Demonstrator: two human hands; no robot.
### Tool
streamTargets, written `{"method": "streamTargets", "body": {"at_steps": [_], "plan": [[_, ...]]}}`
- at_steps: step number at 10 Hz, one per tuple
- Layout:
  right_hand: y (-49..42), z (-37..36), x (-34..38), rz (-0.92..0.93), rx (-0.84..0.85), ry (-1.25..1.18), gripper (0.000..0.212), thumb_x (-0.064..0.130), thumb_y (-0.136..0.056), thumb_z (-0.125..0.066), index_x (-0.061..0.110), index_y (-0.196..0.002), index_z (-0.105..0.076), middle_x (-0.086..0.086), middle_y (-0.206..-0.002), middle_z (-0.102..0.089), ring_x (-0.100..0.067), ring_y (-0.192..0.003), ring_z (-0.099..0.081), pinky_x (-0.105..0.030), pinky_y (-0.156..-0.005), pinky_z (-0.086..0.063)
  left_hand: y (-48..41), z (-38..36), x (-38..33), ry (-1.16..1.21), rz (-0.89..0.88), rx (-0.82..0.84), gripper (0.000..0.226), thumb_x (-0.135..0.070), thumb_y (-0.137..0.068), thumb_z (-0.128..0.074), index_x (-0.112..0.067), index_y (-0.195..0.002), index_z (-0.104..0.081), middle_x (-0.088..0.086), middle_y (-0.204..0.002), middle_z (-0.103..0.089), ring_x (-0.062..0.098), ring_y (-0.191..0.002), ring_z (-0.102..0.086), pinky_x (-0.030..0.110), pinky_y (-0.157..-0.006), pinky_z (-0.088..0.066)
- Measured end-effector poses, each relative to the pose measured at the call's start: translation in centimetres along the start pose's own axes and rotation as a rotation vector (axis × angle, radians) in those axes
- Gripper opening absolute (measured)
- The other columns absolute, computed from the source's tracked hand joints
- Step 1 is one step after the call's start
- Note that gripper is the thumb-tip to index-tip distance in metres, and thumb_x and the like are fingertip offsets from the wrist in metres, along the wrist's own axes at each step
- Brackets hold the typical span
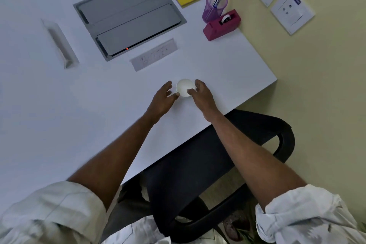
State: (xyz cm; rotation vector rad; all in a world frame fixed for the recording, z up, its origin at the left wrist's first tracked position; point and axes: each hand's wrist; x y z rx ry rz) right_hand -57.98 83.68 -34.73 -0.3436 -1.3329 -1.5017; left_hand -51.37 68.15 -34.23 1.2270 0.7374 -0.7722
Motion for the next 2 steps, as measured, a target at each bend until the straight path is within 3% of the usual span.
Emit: {"method": "streamTargets", "body": {"at_steps": [1, 2], "plan": [[1.6, 0.3, 0.8, 0.031, -0.058, 0.051, 0.063, 0.037, -0.097, -0.056, 0.020, -0.153, -0.033, 0.001, -0.157, -0.039, -0.017, -0.144, -0.037, -0.038, -0.118, -0.034, 1.6, 1.1, 0.2, -0.113, -0.066, -0.052, 0.063, -0.033, -0.102, -0.057, -0.017, -0.157, -0.030, 0.003, -0.163, -0.034, 0.023, -0.147, -0.038, 0.039, -0.119, -0.034], [3.0, 0.3, 1.3, 0.065, -0.105, 0.121, 0.065, 0.043, -0.098, -0.054, 0.018, -0.154, -0.032, -0.001, -0.159, -0.037, -0.019, -0.146, -0.035, -0.040, -0.119, -0.032, 2.7, 2.1, 0.5, -0.188, -0.137, -0.066, 0.060, -0.032, -0.103, -0.054, -0.015, -0.156, -0.032, 0.006, -0.163, -0.035, 0.023, -0.148, -0.036, 0.038, -0.120, -0.032]]}}
Point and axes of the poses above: each hand's wrist, its own y-axis away from the middle knuckle, its own z-axis out of the back of the hand, x = y × z
